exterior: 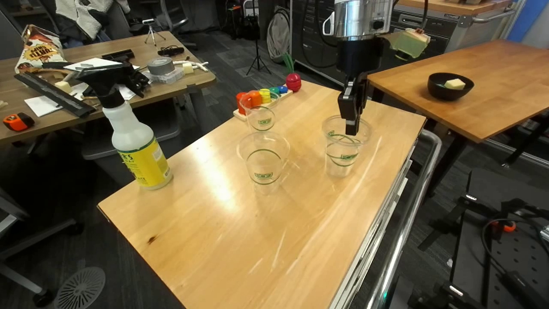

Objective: Put the cups into one another

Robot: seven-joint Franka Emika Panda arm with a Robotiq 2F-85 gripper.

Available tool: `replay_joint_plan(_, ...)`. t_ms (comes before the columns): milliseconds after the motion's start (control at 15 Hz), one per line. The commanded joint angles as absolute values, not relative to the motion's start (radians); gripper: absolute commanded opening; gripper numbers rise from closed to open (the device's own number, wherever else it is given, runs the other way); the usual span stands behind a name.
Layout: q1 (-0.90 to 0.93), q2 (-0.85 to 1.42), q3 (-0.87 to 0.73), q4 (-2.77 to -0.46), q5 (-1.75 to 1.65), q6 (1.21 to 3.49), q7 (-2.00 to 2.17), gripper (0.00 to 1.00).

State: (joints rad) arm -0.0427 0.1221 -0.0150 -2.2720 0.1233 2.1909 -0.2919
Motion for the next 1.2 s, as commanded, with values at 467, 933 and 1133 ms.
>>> replay_joint_plan(467, -0.059, 0.117, -0.044, -2.074, 0.130, 1.917, -0.086, 0.04)
replay_joint_plan(933, -0.009, 0.205, -0.007, -1.677, 0.105, 1.894, 0.073, 0.03)
replay_joint_plan(1133, 0.003, 0.296, 0.001, -1.530, 0.103, 1.883, 0.088, 0.04)
